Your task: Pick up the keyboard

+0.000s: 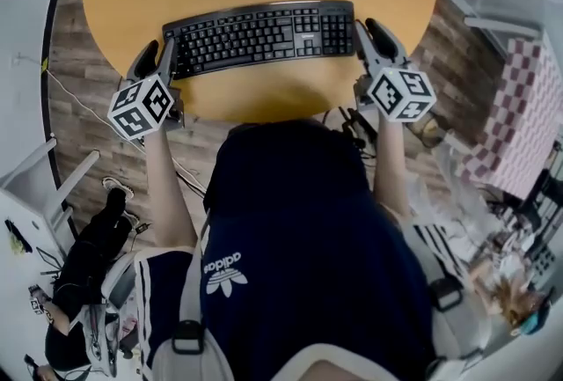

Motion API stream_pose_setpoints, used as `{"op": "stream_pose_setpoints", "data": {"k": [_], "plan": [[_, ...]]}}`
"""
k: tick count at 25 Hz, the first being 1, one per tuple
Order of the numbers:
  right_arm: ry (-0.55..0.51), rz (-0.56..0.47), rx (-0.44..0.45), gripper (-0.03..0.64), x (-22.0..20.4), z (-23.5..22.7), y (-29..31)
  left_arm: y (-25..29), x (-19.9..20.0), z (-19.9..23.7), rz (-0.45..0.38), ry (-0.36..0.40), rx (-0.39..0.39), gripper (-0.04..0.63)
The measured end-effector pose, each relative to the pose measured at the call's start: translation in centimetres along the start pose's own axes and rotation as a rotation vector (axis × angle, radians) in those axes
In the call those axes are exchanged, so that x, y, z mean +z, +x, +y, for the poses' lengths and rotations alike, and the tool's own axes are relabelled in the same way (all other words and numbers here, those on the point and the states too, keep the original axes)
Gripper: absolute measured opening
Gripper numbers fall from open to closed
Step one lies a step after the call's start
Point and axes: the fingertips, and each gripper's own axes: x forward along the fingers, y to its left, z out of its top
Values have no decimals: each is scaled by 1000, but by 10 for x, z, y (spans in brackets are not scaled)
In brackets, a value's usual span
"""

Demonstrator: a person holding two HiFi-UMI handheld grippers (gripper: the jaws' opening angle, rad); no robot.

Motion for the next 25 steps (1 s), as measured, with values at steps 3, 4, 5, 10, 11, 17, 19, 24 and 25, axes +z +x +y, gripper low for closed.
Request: {"op": "stream_pose_setpoints", "data": {"k": [3,4,5,10,11,17,19,24,25], "plan": [[-4,36,-8,106,-5,-13,19,18,-3,13,30,-30,21,150],[-1,51,-15,106,-9,-19,24,23,-4,17,38,-40,28,150],[3,66,-24,104,-13,-25,29,29,-5,22,50,-47,33,150],[13,122,-58,104,-23,-46,47,49,-18,33,119,-88,30,150],[22,132,-65,104,-25,-50,50,51,-19,34,130,-90,28,150],[71,187,-81,104,-42,-68,61,58,-24,35,162,-160,-5,150],[83,210,-76,106,-45,-68,65,56,-22,34,160,-180,-16,150],[128,291,-52,137,-63,-63,79,57,-23,30,175,-210,-71,166],[129,306,-54,138,-66,-63,81,58,-24,29,184,-203,-74,166]]}}
